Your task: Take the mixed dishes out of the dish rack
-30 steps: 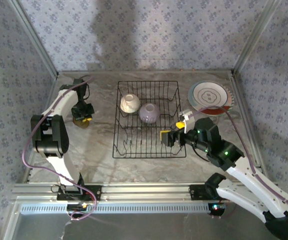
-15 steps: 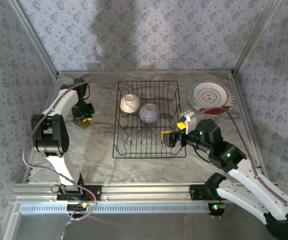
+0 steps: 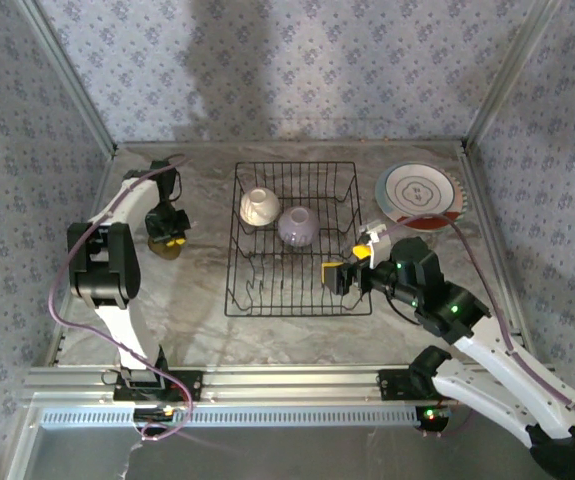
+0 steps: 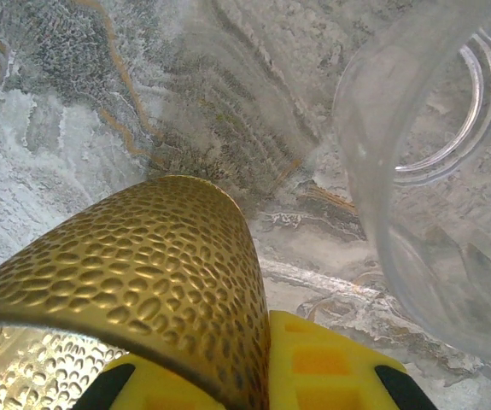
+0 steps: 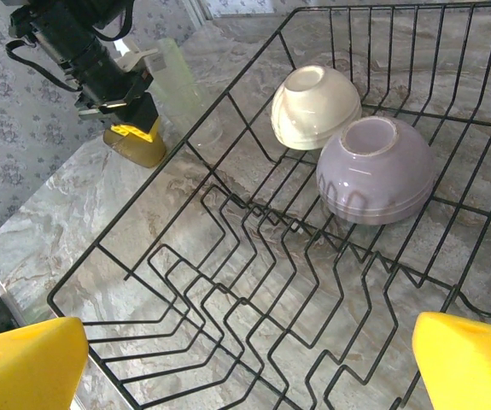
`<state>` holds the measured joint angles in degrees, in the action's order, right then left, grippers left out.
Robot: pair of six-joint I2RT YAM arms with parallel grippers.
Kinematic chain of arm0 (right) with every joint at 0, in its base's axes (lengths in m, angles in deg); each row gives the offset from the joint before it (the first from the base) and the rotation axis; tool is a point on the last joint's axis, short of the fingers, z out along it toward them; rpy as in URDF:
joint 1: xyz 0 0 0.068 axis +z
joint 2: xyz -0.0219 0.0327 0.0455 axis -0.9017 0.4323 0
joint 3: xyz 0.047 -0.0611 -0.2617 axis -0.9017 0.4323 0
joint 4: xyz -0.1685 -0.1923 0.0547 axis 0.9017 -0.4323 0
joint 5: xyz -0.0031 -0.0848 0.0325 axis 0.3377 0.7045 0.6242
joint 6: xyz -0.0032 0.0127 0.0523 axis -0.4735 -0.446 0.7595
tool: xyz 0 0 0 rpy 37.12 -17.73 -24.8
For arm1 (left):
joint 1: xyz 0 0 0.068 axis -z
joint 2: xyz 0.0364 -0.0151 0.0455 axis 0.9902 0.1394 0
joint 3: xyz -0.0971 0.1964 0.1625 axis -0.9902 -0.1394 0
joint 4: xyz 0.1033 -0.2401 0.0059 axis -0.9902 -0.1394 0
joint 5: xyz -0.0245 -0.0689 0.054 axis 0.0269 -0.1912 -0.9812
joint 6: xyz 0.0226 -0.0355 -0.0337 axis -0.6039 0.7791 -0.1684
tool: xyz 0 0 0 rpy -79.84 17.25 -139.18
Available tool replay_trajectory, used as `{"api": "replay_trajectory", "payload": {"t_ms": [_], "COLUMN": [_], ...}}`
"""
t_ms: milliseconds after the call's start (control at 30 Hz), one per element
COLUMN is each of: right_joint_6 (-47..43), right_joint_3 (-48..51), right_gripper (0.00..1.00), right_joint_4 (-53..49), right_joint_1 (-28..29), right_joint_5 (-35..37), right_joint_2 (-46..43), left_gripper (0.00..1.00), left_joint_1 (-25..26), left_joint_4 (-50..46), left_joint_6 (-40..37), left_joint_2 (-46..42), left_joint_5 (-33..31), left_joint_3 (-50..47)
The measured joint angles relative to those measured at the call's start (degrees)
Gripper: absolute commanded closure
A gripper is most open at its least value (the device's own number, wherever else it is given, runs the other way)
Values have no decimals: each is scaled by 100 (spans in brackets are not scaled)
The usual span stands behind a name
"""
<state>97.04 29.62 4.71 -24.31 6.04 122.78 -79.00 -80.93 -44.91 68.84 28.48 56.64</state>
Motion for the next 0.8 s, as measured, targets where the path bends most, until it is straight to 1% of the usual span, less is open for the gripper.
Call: {"api": "replay_trajectory", "payload": {"t_ms": [133, 400, 567, 667, 733, 800], "right_joint_6": [2, 20, 22, 22, 22, 22], "right_joint_3": [46, 59, 59, 59, 59, 59], "right_gripper": [0, 0, 0, 0, 0, 0], "right_joint_4": [0, 0, 0, 0, 0, -11], "right_joint_1": [0, 0, 0, 0, 0, 0], "right_joint_5": [-44, -87, -87, -87, -85, -85], "right_joint_2": [9, 9, 9, 11, 22, 48], "left_gripper": [82, 71, 61, 49, 31, 21], "left_joint_1": [0, 0, 2, 2, 13, 13], "left_joint_4": [13, 11, 11, 11, 35, 52], "left_joint_6": [-7, 2, 4, 13, 46, 59], "left_joint_2": [9, 4, -136, -306, -514, -748], "left_joint_5": [2, 37, 125, 168, 188, 212], "left_joint_3": [0, 37, 76, 127, 140, 140]}}
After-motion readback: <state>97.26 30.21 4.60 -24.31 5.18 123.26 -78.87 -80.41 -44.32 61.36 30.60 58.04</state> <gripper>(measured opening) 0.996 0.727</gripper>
